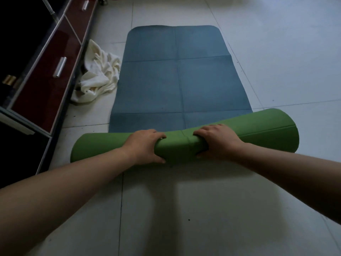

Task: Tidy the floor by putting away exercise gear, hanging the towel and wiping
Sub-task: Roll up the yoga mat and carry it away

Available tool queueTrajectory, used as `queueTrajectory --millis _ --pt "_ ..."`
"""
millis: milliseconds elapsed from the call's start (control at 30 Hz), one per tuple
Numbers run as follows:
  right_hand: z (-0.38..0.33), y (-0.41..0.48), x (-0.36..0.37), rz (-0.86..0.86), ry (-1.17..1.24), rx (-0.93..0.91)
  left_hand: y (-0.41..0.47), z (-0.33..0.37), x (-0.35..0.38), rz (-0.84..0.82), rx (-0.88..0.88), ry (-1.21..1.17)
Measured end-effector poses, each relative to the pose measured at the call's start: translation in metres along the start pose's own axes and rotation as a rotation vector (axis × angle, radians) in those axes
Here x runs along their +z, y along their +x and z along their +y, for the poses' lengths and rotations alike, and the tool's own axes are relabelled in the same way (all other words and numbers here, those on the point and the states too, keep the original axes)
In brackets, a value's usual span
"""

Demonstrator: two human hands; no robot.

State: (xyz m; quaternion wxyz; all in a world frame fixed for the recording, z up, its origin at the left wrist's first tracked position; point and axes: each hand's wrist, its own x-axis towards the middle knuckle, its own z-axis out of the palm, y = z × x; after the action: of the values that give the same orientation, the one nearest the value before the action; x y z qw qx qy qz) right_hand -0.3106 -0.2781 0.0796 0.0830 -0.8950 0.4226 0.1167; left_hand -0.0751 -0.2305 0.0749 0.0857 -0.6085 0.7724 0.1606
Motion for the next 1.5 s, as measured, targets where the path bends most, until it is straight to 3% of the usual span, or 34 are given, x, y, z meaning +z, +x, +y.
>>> queueTrajectory --millis 367,500,667,767,867,1000,1100,1233,1333,1500 --pt "-0.021 -0.025 -0.007 -0.158 0.17 0.018 -0.023 -0.003 -0.016 -0.323 0.043 -0.14" --pt "-0.011 -0.014 -0.001 -0.163 0.284 0.08 -0.018 -0.008 -0.013 -0.226 -0.006 -0.202" --pt "0.008 0.002 -0.002 -0.026 0.38 0.252 -0.025 -0.015 0.001 0.093 0.011 -0.251" --pt "0.01 0.005 -0.005 0.093 0.423 0.319 -0.027 -0.013 0.008 0.008 -0.003 -0.054" --pt "-0.001 -0.002 -0.005 0.113 0.382 0.139 -0.021 -0.018 0.006 -0.109 0.011 0.04" --pt "-0.01 -0.01 0.007 0.038 0.194 -0.04 -0.002 -0.028 -0.003 -0.139 0.023 0.041" --pt "0.003 -0.003 0.008 0.041 0.131 -0.02 0.007 -0.031 -0.009 -0.108 0.016 -0.004" --pt "0.016 0.01 -0.004 0.199 0.232 0.155 0.005 -0.034 -0.006 0.151 0.011 -0.115" --pt "0.023 0.016 -0.004 0.228 0.251 0.194 0.006 -0.032 0.0 0.095 -0.029 -0.041" --pt "0.023 0.019 0.013 0.089 0.139 0.148 0.019 -0.032 0.006 0.013 -0.073 0.025"
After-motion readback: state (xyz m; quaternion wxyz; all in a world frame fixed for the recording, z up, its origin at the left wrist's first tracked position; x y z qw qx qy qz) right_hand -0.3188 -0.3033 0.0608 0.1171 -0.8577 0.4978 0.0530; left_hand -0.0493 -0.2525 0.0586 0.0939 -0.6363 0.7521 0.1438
